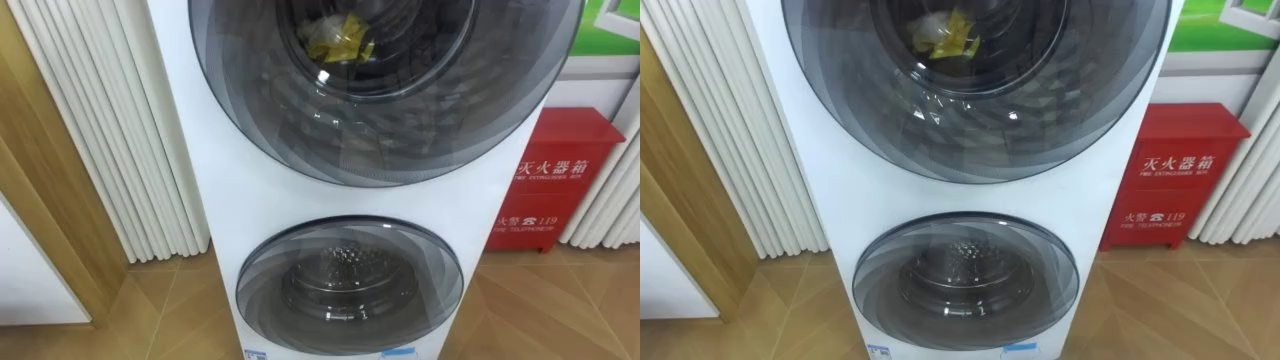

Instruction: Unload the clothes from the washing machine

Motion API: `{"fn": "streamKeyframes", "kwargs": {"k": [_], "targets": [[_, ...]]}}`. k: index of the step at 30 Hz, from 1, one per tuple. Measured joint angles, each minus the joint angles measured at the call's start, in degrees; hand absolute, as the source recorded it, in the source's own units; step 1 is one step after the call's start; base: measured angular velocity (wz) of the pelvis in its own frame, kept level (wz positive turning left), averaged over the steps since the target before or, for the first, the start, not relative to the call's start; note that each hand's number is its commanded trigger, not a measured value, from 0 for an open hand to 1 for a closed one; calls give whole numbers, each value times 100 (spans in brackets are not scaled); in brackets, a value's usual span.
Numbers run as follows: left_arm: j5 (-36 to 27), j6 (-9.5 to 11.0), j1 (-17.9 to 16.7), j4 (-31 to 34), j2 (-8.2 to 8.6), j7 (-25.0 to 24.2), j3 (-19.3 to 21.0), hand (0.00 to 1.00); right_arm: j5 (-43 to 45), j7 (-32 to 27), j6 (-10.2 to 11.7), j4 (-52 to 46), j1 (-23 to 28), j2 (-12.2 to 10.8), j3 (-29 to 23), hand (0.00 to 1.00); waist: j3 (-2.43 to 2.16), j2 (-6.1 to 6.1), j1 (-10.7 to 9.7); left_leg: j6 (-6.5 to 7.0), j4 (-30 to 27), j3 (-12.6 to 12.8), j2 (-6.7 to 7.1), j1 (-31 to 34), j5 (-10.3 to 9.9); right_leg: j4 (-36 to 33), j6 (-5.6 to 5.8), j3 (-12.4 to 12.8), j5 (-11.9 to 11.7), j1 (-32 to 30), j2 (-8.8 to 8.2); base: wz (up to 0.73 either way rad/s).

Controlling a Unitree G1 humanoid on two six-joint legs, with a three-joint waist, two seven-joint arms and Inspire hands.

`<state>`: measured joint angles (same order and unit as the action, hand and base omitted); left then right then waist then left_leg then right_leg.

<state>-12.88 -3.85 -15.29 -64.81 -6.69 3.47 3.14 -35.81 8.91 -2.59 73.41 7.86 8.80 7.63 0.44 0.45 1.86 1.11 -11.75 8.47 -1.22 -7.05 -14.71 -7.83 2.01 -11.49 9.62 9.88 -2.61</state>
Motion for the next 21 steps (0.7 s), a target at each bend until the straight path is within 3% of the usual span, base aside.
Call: {"fn": "streamKeyframes", "kwargs": {"k": [16, 21], "targets": [[-26, 14, 2, 1, -22, -19, -4, 0, -9, -26, 4, 8, -2, -2, -17, 0, -3, -10, -8, 0, -7, -9, 2, 45, 1, -1, 0, -6, 0, -33, -2, 0], [-243, 14, 49, 5, -27, -66, 1, 0, 41, -296, -3, -59, -27, -2, -277, 0, 3, 13, -26, 0, -2, -13, 2, 45, 1, -1, 0, 17, 0, -33, 0, 0]]}}
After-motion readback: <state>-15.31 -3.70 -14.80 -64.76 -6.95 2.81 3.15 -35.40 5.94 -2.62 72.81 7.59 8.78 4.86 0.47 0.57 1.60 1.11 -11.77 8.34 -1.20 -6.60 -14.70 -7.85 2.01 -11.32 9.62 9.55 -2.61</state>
